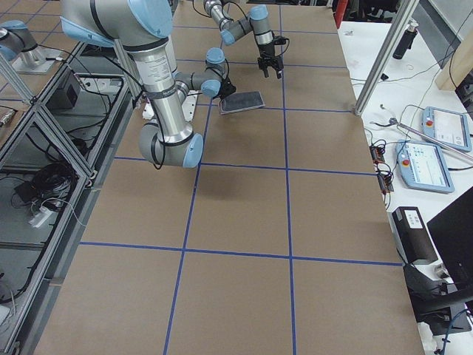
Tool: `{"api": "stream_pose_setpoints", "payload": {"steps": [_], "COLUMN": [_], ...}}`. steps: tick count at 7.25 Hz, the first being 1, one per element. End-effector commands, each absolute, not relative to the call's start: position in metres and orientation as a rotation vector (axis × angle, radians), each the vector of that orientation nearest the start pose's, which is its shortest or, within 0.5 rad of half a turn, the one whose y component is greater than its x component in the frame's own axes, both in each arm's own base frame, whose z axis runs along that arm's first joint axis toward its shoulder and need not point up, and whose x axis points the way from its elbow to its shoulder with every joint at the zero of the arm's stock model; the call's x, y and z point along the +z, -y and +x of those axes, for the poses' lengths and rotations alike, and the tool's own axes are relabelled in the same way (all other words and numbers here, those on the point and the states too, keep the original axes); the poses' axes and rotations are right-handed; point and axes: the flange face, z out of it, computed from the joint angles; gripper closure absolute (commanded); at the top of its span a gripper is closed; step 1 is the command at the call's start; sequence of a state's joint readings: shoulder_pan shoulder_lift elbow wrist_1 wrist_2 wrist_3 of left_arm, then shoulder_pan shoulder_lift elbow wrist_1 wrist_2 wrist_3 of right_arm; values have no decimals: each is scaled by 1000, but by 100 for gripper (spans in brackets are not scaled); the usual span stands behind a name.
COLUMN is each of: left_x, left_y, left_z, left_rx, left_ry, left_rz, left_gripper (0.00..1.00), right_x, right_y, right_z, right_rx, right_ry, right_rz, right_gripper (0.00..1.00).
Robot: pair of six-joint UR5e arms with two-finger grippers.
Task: Fold towel twice with both arms
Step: 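Release the towel and lift the right gripper while the left gripper lowers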
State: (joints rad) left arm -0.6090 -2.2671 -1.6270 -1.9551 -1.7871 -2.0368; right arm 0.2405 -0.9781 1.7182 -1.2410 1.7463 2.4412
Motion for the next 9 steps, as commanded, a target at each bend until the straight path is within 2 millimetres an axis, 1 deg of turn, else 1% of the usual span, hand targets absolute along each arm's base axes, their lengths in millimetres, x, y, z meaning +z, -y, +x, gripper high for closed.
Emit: {"api": "stream_pose_setpoints", "payload": {"steps": [1, 2, 3, 4, 5, 6, 7, 8, 9], "left_x": [171, 170, 179, 190, 199, 200, 213, 215, 239], "left_y": [486, 485, 485, 474, 456, 420, 371, 339, 315], "left_z": [501, 501, 501, 495, 478, 483, 506, 522, 528], "left_rx": [-829, -827, -832, -827, -830, -800, -789, -770, -753], "left_ry": [-1181, -1182, -1170, -1170, -1187, -1204, -1197, -1199, -1164], "left_rz": [-115, -116, -116, -112, -86, -78, -10, 10, 3], "left_gripper": [0, 0, 0, 0, 0, 0, 0, 0, 0], "right_x": [211, 209, 217, 235, 243, 255, 260, 271, 274], "right_y": [271, 278, 287, 312, 351, 386, 418, 439, 452], "right_z": [-614, -603, -582, -561, -536, -510, -487, -475, -464], "right_rx": [913, 913, 925, 945, 923, 907, 897, 895, 879], "right_ry": [1010, 1023, 1030, 1017, 1021, 1019, 1026, 1011, 1011], "right_rz": [-484, -482, -476, -455, -420, -372, -321, -318, -299], "right_gripper": [0, 0, 0, 0, 0, 0, 0, 0, 0]}}
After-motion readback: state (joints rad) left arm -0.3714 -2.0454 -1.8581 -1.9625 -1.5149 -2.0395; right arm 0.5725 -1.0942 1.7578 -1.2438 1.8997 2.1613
